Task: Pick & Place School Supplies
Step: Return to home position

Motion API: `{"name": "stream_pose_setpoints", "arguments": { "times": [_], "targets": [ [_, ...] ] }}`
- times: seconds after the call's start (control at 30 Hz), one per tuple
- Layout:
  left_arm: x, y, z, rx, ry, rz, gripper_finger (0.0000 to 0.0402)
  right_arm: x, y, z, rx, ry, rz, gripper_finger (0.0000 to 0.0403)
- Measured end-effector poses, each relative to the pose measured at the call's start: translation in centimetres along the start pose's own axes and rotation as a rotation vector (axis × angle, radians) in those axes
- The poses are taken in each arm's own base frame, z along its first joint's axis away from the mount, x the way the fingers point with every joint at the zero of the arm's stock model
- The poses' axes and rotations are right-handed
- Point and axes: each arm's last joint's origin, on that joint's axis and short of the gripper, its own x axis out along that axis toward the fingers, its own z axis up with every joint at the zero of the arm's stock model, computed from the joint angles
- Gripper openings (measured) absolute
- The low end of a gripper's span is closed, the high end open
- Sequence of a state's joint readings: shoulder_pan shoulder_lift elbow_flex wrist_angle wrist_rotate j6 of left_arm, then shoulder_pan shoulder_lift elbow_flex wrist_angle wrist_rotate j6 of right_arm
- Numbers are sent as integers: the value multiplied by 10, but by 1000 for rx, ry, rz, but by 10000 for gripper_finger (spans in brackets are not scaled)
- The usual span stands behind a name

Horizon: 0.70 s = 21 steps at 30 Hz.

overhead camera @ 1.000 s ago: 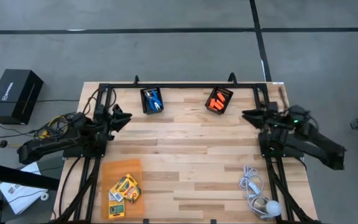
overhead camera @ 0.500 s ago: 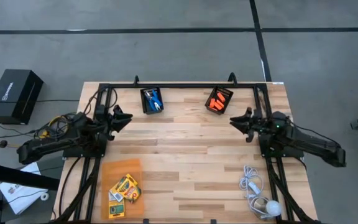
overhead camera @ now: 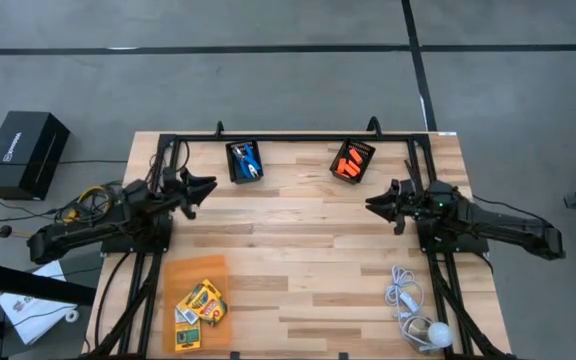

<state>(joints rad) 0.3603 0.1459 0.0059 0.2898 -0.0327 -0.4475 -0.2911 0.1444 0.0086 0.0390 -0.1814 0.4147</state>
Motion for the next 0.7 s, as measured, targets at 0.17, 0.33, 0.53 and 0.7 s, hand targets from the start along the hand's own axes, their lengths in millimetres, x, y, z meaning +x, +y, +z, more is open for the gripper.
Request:
{"name": "stream_pose_setpoints", "arguments": {
  "times": [0.17, 0.33, 0.53, 0.7],
  "targets": [
    [0, 5, -5, 115, 37, 102, 117, 0, 3, -2, 2, 16, 31, 107],
    [-1, 4, -15, 126, 179, -21, 117, 1, 5, -2, 0, 23, 52, 107],
    [-2, 6, -27, 122, 336, -58, 117, 1, 8, -4, -9, 35, 77, 107],
    [0, 8, -34, 113, 406, -31, 117, 1, 11, -5, -13, 47, 103, 107]
  ]
}}
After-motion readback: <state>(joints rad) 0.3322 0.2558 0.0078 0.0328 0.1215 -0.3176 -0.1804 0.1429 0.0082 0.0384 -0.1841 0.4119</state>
